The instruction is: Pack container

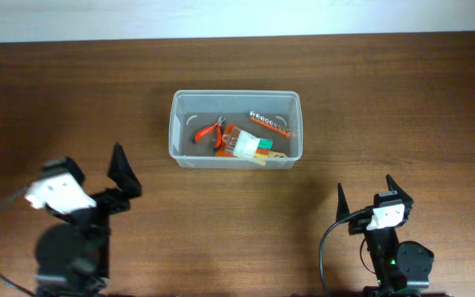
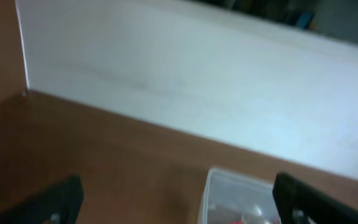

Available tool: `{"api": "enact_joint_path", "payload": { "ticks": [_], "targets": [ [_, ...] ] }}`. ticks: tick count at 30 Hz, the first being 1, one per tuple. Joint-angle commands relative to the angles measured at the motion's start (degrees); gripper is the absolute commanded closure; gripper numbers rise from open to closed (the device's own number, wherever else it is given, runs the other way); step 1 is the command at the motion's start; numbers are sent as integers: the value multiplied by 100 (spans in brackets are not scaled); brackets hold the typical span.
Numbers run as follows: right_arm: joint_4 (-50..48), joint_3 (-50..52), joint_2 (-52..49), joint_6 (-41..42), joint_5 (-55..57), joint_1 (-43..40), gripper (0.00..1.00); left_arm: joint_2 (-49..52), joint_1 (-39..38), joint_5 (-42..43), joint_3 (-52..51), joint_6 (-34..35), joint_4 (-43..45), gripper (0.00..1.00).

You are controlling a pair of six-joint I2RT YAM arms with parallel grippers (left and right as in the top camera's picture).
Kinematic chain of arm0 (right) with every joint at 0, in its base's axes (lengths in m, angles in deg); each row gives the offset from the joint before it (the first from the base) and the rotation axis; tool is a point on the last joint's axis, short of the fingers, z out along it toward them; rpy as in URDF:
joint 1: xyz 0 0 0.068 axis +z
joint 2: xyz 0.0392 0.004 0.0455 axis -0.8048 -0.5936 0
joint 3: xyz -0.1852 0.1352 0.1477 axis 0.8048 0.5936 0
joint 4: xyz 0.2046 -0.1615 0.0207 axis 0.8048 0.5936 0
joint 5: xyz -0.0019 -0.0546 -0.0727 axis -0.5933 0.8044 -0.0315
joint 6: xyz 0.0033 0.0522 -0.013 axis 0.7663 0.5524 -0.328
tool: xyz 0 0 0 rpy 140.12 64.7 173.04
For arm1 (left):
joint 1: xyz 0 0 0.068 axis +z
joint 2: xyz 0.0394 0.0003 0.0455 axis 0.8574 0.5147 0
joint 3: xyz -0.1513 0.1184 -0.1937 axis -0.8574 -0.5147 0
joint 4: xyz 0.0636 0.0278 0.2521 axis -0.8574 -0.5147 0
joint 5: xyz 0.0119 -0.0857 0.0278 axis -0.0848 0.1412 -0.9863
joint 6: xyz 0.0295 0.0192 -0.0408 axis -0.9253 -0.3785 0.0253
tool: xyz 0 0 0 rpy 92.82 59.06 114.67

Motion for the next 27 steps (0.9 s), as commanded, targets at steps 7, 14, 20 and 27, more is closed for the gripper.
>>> {"api": "enact_joint_path", "payload": {
  "ticks": [7,14,20,27],
  "targets": [
    [28,26,44,66,-70,13,1,-1534,498,122,-1714,-50,828,1],
    [28,26,46,66,-70,13,1,-2426,807,122,-2420,-50,911,1],
    [28,26,46,66,-70,13,1,-2601,804,127,-2887,-48,1152,1],
    [28,26,46,66,-70,13,1,-2601,804,144,-3571,-50,1847,1]
  ]
}}
